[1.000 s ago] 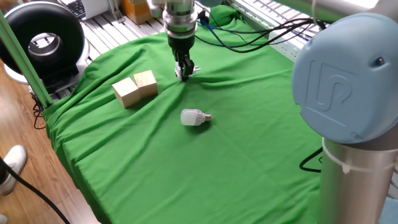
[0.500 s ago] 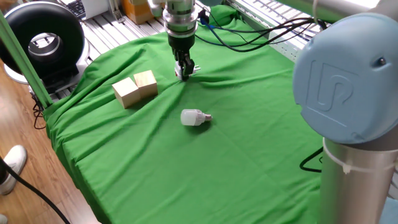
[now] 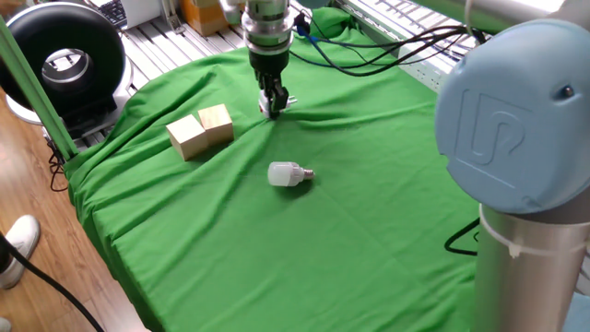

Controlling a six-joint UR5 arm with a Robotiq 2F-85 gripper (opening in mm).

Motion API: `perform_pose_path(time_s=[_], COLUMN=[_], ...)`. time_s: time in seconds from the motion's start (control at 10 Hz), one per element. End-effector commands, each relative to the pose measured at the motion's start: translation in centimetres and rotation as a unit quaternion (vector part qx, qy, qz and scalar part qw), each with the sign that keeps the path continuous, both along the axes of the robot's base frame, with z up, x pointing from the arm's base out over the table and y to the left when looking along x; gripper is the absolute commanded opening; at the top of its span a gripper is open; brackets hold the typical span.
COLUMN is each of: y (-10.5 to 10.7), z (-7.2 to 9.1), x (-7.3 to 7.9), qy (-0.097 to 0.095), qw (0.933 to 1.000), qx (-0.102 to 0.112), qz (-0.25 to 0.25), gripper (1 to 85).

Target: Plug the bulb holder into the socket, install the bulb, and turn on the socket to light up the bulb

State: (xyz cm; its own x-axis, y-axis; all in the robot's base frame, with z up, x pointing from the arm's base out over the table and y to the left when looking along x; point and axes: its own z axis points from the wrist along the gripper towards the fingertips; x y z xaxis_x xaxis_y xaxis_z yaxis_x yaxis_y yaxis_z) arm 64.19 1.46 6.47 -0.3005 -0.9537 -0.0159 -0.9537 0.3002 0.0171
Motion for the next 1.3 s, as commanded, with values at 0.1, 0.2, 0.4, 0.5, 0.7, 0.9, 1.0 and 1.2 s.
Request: perform_pose_path(time_s=[0.1,0.2,0.4,0.5,0.7,0.9,1.0,1.2], y=[0.9,1.0,1.9,2.3,0.8,0.1,-0.3,0.2], z=[-1.1,-1.8,-2.1,-2.0,-2.3,-2.6,-2.7,-3.9], x=[0.0,0.2,0.0,0.0,1.2,1.8,1.8,0.7], qy=[0.013,0.013,0.02,0.024,0.016,0.02,0.026,0.044], qw=[0.9997,0.9997,0.9994,0.9992,0.9998,0.9995,0.9993,0.999], qx=[0.015,0.018,0.028,0.032,-0.011,-0.023,-0.025,-0.011], qz=[0.012,0.012,0.005,0.001,-0.007,-0.009,-0.004,-0.007], gripper=[74.0,75.7,75.7,76.0,70.7,70.7,70.7,73.0])
